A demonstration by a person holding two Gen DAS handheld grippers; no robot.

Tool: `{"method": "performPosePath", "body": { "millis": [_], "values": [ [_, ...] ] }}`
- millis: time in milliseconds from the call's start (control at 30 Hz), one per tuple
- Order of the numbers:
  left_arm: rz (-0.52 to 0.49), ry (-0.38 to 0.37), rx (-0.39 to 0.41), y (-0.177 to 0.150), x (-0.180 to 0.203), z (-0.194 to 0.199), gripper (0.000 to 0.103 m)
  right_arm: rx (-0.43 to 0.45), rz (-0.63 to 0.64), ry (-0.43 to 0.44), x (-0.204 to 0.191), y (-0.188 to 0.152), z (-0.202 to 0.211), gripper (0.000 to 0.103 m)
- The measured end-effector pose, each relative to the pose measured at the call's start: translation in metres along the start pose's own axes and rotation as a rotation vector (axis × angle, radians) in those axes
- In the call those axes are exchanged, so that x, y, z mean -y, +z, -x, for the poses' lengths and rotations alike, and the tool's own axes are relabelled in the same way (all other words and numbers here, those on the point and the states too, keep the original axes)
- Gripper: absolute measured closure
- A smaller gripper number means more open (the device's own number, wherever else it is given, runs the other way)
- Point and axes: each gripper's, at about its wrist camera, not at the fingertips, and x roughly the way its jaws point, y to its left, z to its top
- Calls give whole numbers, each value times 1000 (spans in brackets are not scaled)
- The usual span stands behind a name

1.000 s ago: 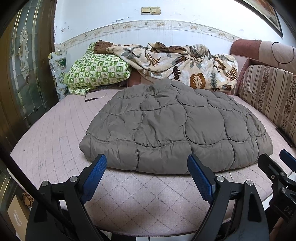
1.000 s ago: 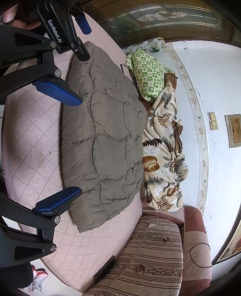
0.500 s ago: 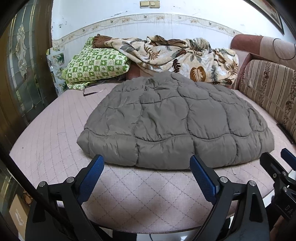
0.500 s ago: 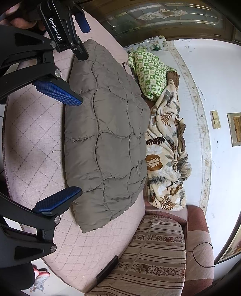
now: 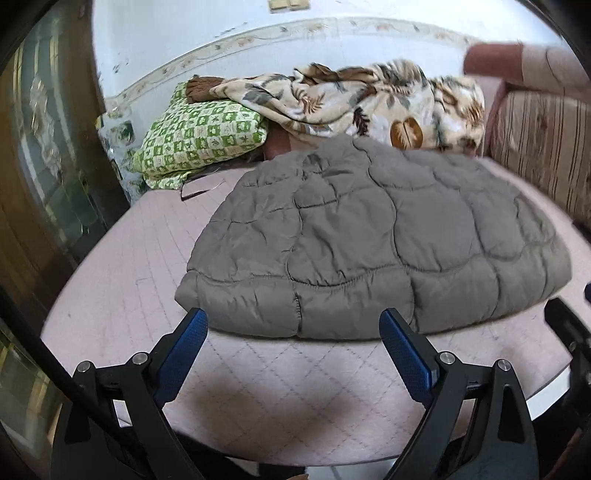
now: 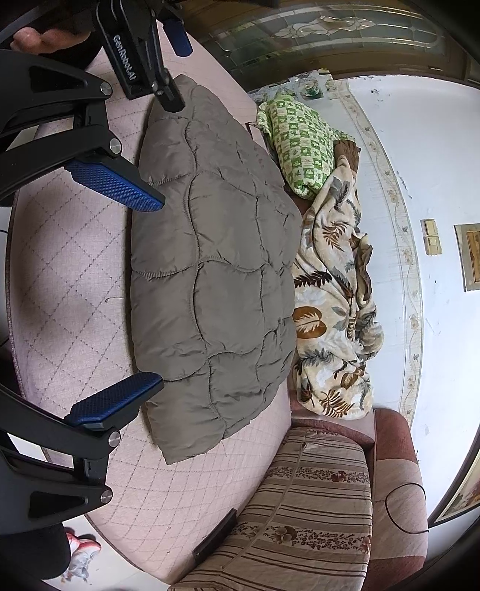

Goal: Fold large clothes

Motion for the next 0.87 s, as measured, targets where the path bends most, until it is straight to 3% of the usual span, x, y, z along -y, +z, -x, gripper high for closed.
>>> {"method": "performPosePath", "body": {
  "millis": [533, 867],
  "values": [
    [-1, 81, 21, 1, -8, 6, 9, -9, 7, -1, -1, -1, -3, 11],
    [42, 14, -35, 4, -20, 2, 9, -10, 7, -5, 1, -3, -6, 11]
  ]
}}
